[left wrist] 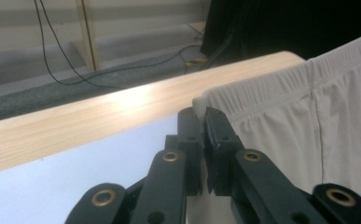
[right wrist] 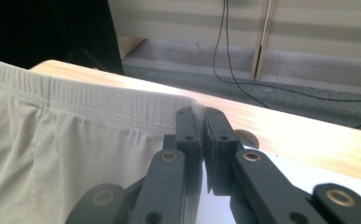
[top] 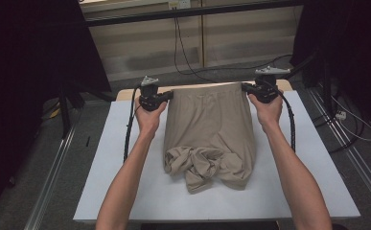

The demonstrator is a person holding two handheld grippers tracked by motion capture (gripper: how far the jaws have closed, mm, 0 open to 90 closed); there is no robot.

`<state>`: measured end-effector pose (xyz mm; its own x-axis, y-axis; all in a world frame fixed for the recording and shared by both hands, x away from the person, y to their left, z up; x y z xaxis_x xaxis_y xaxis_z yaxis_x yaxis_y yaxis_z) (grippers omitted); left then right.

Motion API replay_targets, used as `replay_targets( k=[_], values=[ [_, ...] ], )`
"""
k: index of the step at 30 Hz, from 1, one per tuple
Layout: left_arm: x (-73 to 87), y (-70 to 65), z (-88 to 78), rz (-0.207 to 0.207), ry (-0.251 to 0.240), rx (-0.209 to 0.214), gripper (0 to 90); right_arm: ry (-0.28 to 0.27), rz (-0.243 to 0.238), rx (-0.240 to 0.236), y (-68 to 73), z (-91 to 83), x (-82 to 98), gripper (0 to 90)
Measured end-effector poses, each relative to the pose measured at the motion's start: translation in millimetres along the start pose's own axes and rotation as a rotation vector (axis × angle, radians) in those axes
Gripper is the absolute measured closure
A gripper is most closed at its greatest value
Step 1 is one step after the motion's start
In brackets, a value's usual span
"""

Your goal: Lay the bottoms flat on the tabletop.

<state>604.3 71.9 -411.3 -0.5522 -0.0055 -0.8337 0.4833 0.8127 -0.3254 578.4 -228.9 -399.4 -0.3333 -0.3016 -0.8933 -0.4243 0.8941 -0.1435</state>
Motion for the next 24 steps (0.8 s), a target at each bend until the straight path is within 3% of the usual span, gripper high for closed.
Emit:
replay_targets(
  k=[2, 3, 4, 5, 8, 12, 15, 19, 21, 23, 24],
  values=[
    [2.2, 4.3, 5.3, -0.015, -0.012, -0.042, 72.7, 0.026, -0.006, 0.005, -1.6, 5.8, 6.1, 81.4],
    [3.0, 7.6, 6.5, -0.021, -0.014, -0.070, 58.9, 0.050, -0.006, 0.005, -3.4, 10.6, 11.6, 71.0],
    [4.7, 10.5, 6.9, -0.025, -0.009, -0.098, 44.6, 0.072, 0.001, 0.034, -6.9, 12.8, 16.2, 60.0],
    [6.9, 11.8, 6.9, -0.026, 0.003, -0.104, 39.4, 0.086, 0.012, 0.050, -9.5, 14.0, 20.1, 55.8],
    [12.5, 15.6, 2.6, -0.005, 0.033, -0.118, 31.0, 0.103, 0.015, 0.029, -9.7, 13.4, 27.3, 46.6],
    [22.9, 14.3, -10.8, 0.012, 0.058, -0.114, 17.4, 0.092, -0.008, -0.027, 3.5, 2.2, 31.5, 42.7],
    [34.9, 7.2, -26.5, 0.004, 0.053, -0.081, 14.1, 0.083, -0.041, -0.093, 26.9, -10.8, 36.1, 42.2],
    [53.8, -5.0, -48.2, 0.008, 0.043, -0.050, 12.0, 0.055, -0.099, -0.211, 71.1, -36.1, 41.7, 48.3],
    [69.0, -14.1, -58.1, 0.056, 0.064, -0.050, 12.1, 0.043, -0.135, -0.271, 95.8, -50.2, 44.4, 51.0],
    [81.3, -22.3, -64.4, 0.073, 0.081, -0.027, 12.2, 0.013, -0.194, -0.322, 120.6, -64.7, 45.3, 51.3],
    [89.3, -28.4, -68.2, 0.081, 0.103, -0.013, 12.4, 0.006, -0.201, -0.348, 129.8, -69.7, 45.7, 51.3]
  ],
)
Point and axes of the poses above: each handheld gripper's, and its own axes: z roughly forward along the jaws, x roughly out of its underside, y roughly to its left, the point moved 8 cm from there along z, roughly forward along the jaws, and after that the axes turned 14 degrees about -z, right-handed, at the moved point
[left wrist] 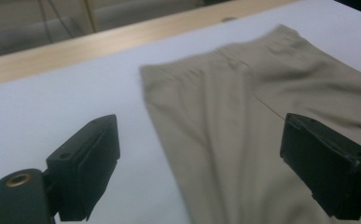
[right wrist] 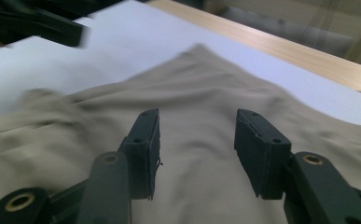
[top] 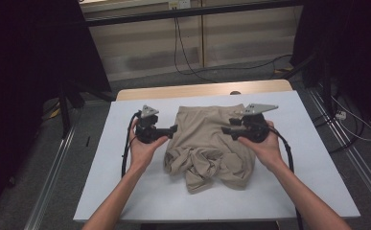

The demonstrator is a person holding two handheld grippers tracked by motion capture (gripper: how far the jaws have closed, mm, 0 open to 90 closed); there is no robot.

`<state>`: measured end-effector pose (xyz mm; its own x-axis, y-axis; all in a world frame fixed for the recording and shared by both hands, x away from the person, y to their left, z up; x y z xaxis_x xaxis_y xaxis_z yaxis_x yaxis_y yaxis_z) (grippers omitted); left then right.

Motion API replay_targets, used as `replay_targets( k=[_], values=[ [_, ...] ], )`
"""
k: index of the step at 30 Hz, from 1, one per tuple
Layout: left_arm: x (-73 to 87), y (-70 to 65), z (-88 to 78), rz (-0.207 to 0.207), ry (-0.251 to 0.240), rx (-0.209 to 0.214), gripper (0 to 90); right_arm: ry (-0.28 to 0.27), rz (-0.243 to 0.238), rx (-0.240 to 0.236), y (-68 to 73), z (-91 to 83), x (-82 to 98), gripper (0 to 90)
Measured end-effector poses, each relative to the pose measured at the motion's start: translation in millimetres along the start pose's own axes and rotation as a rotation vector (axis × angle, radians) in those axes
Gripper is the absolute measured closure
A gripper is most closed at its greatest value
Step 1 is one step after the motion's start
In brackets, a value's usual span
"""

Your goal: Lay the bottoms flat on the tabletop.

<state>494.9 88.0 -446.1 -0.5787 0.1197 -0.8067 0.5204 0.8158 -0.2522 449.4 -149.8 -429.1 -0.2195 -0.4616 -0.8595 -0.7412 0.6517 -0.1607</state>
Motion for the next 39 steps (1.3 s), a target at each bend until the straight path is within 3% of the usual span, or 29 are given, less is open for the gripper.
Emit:
replay_targets(
  k=[3, 5, 8, 11, 12, 14, 15, 17, 19, 20, 22, 23, 25, 27, 34, 38, 39],
  values=[
    [13.7, -15.4, -10.5, 0.009, 0.024, 0.051, 12.7, -0.007, -0.039, -0.089, 40.7, -0.7, -3.9, 46.0],
    [22.6, -23.0, -17.5, 0.028, 0.053, 0.070, 13.0, -0.001, -0.054, -0.135, 62.4, 4.4, -3.7, 36.1],
    [36.1, -32.0, -29.0, 0.053, 0.089, 0.095, 13.5, 0.034, -0.094, -0.177, 86.8, 18.3, 1.5, 28.7],
    [49.9, -38.5, -36.0, 0.084, 0.087, 0.115, 14.7, 0.103, -0.129, -0.197, 102.2, 33.6, 12.8, 25.7],
    [55.6, -40.2, -35.1, 0.088, 0.096, 0.125, 14.9, 0.129, -0.143, -0.200, 105.6, 37.5, 17.3, 30.2],
    [66.2, -45.1, -30.8, 0.096, 0.162, 0.172, 17.7, 0.156, -0.169, -0.194, 109.8, 41.2, 24.9, 54.7],
    [69.4, -47.5, -27.1, 0.096, 0.177, 0.173, 17.7, 0.156, -0.173, -0.190, 110.7, 41.5, 27.5, 64.7],
    [70.8, -49.4, -23.0, 0.135, 0.169, 0.161, 19.6, 0.171, -0.171, -0.202, 112.1, 40.3, 34.8, 82.9],
    [73.0, -48.5, -21.6, 0.135, 0.175, 0.151, 30.2, 0.154, -0.173, -0.200, 110.7, 33.3, 34.8, 85.1],
    [74.2, -46.7, -21.9, 0.121, 0.177, 0.152, 42.4, 0.146, -0.173, -0.193, 109.2, 28.3, 33.9, 85.4],
    [75.8, -41.5, -23.6, 0.098, 0.189, 0.169, 56.6, 0.125, -0.166, -0.176, 104.5, 16.8, 32.5, 85.6],
    [75.0, -39.1, -25.2, 0.096, 0.182, 0.183, 69.9, 0.110, -0.161, -0.158, 99.0, 7.6, 32.3, 85.7],
    [72.7, -33.8, -28.1, 0.071, 0.177, 0.187, 80.0, 0.087, -0.139, -0.125, 86.7, -6.7, 33.7, 85.7],
    [70.1, -29.9, -31.2, 0.044, 0.163, 0.189, 82.4, 0.076, -0.124, -0.083, 73.7, -19.7, 38.2, 85.7],
    [71.5, -33.7, -37.1, 0.040, 0.146, 0.192, 82.5, 0.073, -0.051, 0.028, 41.7, -62.4, 63.8, 86.1],
    [70.9, -28.9, -37.7, 0.008, 0.135, 0.179, 79.2, 0.059, -0.030, 0.119, 12.4, -82.0, 69.8, 86.0],
    [70.7, -27.1, -37.6, 0.003, 0.131, 0.177, 80.1, 0.048, -0.019, 0.163, 0.2, -86.9, 68.7, 86.0]
  ],
)
Point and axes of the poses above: each handheld gripper's, and its own axes: z roughly forward along the jaws, x roughly out of its underside, y roughly to its left, the point moved 8 cm from there along z, roughly forward along the jaws, and after that the axes turned 14 degrees about -z, right-handed, at the moved point
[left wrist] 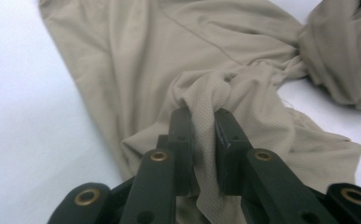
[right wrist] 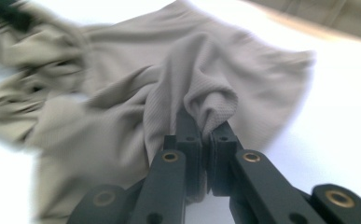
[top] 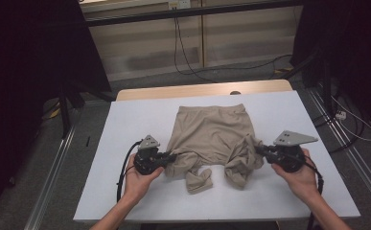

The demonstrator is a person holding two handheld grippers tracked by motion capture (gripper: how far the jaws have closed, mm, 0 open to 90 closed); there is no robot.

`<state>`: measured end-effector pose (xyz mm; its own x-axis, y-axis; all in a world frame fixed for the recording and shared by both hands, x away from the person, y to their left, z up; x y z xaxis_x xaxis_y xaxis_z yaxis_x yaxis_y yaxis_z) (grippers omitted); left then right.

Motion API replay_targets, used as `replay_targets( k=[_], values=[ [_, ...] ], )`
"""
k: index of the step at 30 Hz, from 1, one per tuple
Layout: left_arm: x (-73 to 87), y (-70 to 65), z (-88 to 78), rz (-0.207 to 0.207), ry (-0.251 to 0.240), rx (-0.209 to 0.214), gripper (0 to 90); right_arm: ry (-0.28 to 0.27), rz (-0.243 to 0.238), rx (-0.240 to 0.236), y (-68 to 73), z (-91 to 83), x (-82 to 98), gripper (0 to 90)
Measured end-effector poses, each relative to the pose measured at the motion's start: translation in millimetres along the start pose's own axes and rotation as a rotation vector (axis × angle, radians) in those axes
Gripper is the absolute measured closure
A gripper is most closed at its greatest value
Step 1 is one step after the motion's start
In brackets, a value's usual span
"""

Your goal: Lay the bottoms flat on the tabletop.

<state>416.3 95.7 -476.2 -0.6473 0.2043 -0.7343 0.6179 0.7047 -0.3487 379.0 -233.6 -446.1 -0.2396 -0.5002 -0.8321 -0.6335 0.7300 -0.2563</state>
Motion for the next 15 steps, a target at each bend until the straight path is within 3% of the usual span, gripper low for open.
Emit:
replay_targets(
  k=[3, 5, 7, 10, 12, 15],
  values=[
    [-4.6, 5.5, -0.9, -0.015, -0.023, -0.018, 82.7, -0.018, 0.035, 0.072, -24.2, -1.6, -3.1, 85.1],
    [-8.9, 9.8, -0.9, -0.029, -0.052, -0.031, 82.9, -0.018, 0.062, 0.067, -27.3, 2.2, -3.4, 76.5],
    [-12.5, 14.0, 0.8, -0.034, -0.067, -0.046, 83.2, -0.006, 0.063, 0.032, -20.3, 8.4, -4.2, 60.4],
    [-21.1, 20.0, 5.5, -0.040, -0.090, -0.072, 83.1, -0.010, 0.043, 0.048, -12.8, 13.5, -16.0, 47.8],
    [-27.8, 23.3, 10.0, -0.042, -0.093, -0.071, 83.1, -0.033, 0.038, 0.045, -8.6, 15.5, -28.4, 42.8],
    [-31.6, 25.5, 17.9, -0.080, -0.085, -0.050, 83.1, -0.055, 0.013, -0.030, 11.8, 27.0, -46.9, 42.0]
  ],
)
Point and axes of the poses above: each handheld gripper's, and its own axes: z roughly forward along the jaws, x roughly out of its underside, y roughly to its left, the point moved 8 cm from there along z, roughly forward along the jaws, and after that the axes turned 14 degrees about -z, right-handed, at the moved point
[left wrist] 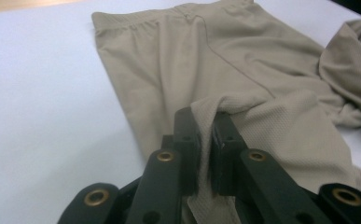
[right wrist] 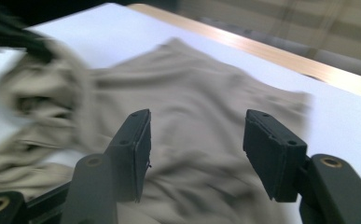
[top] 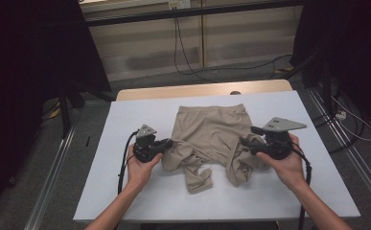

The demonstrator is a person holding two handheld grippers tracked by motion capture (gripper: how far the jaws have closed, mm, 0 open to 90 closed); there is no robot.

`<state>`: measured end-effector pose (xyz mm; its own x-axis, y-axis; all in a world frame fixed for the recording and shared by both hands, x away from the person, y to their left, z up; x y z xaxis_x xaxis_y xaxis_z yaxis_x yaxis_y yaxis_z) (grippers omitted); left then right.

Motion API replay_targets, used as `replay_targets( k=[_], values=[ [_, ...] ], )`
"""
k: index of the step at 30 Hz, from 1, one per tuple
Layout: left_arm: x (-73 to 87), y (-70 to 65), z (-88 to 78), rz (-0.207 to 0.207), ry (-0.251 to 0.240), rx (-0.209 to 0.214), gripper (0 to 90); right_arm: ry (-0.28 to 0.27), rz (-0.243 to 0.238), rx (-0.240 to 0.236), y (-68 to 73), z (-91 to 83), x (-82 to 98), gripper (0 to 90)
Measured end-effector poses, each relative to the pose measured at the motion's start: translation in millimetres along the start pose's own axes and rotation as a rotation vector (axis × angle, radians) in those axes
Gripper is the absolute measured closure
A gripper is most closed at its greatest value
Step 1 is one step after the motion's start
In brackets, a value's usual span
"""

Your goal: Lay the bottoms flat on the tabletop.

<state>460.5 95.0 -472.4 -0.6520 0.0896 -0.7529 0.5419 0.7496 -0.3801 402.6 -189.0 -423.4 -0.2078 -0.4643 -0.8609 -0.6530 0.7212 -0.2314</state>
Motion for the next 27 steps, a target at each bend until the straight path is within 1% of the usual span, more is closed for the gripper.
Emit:
replay_targets(
  k=[1, 2, 3, 4, 5, 7, 8, 10, 11, 12, 13, 14, 15, 16, 17, 18, 19, 20, 21, 22, 23, 24, 25, 26, 27],
  values=[
    [-0.1, -0.2, 1.7, -0.009, -0.005, 0.000, 82.7, 0.006, -0.011, -0.039, 14.0, 9.7, -4.0, 42.2],
    [0.6, 0.1, 1.8, -0.004, -0.001, -0.004, 80.9, 0.016, -0.023, -0.079, 27.8, 18.8, -5.9, 43.0],
    [0.8, -0.2, 1.2, -0.011, -0.006, -0.006, 74.5, 0.033, -0.044, -0.121, 43.1, 28.2, -6.7, 44.2],
    [0.9, 0.7, -0.9, -0.013, -0.007, -0.018, 66.5, 0.050, -0.064, -0.165, 58.3, 37.2, -6.7, 44.8],
    [1.2, 1.0, -4.0, -0.017, -0.006, -0.025, 59.0, 0.065, -0.081, -0.198, 72.3, 45.6, -6.7, 44.5],
    [0.6, 1.6, -13.8, -0.025, -0.020, -0.037, 44.5, 0.097, -0.109, -0.255, 96.2, 61.7, -6.7, 44.3],
    [1.0, 1.3, -20.3, -0.019, -0.026, -0.042, 41.9, 0.110, -0.122, -0.278, 106.4, 68.6, -7.0, 43.5],
    [4.0, -0.7, -34.8, -0.012, -0.039, -0.056, 39.9, 0.127, -0.147, -0.315, 124.2, 78.7, -7.7, 41.4],
    [8.0, -2.5, -41.9, -0.003, -0.039, -0.062, 39.4, 0.131, -0.151, -0.336, 131.9, 82.2, -7.8, 40.2],
    [13.4, -4.2, -48.2, 0.004, -0.038, -0.058, 39.4, 0.140, -0.158, -0.352, 138.4, 85.5, -6.8, 39.3],
    [20.2, -5.5, -53.2, 0.010, -0.033, -0.054, 39.4, 0.148, -0.166, -0.362, 142.9, 88.3, -5.0, 38.0],
    [28.3, -6.3, -56.6, 0.023, -0.024, -0.050, 39.7, 0.152, -0.162, -0.371, 146.5, 91.2, -3.1, 36.7],
    [36.9, -7.4, -58.5, 0.036, -0.013, -0.039, 42.1, 0.165, -0.168, -0.372, 148.3, 94.7, 0.3, 35.5],
    [44.8, -7.9, -58.5, 0.042, 0.010, -0.035, 44.2, 0.180, -0.170, -0.367, 149.7, 97.8, 3.9, 35.0],
    [50.5, -9.2, -57.3, 0.041, 0.042, -0.022, 44.0, 0.191, -0.172, -0.375, 151.7, 100.4, 7.7, 35.2],
    [52.9, -11.8, -54.5, 0.040, 0.045, -0.015, 43.5, 0.208, -0.177, -0.385, 154.8, 102.8, 12.0, 34.2],
    [53.4, -13.8, -50.9, 0.065, 0.047, -0.013, 42.9, 0.198, -0.182, -0.372, 156.5, 103.9, 13.4, 34.5],
    [53.6, -15.5, -46.0, 0.089, 0.047, -0.013, 40.4, 0.185, -0.167, -0.362, 156.4, 103.7, 13.7, 37.1],
    [54.8, -17.0, -40.3, 0.109, 0.053, -0.013, 37.8, 0.178, -0.144, -0.351, 156.0, 102.4, 14.2, 45.4],
    [56.5, -17.2, -34.6, 0.128, 0.064, -0.021, 35.6, 0.174, -0.135, -0.349, 155.3, 99.2, 14.7, 64.4],
    [58.7, -17.6, -30.6, 0.123, 0.079, -0.025, 34.6, 0.175, -0.115, -0.390, 158.2, 94.8, 16.2, 73.3],
    [59.6, -17.9, -28.3, 0.108, 0.087, -0.021, 34.8, 0.168, -0.113, -0.388, 160.2, 91.4, 17.4, 78.4],
    [59.7, -17.7, -27.9, 0.093, 0.088, -0.017, 35.8, 0.163, -0.129, -0.402, 163.3, 87.2, 18.4, 83.0],
    [59.7, -17.5, -28.5, 0.080, 0.089, -0.016, 37.3, 0.163, -0.132, -0.422, 167.2, 82.8, 19.1, 84.7],
    [59.5, -16.3, -30.8, 0.075, 0.086, -0.021, 39.7, 0.164, -0.140, -0.428, 169.8, 79.6, 19.5, 85.3]
  ],
)
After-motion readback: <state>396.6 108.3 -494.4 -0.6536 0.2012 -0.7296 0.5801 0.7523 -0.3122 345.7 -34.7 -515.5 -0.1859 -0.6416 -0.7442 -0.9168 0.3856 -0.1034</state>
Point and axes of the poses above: each handheld gripper's, and its own axes: z roughly forward along the jaws, x roughly out of its underside, y roughly to its left, the point moved 8 cm from there along z, roughly forward along the jaws, and after that the axes turned 14 degrees about -z, right-handed, at the moved point
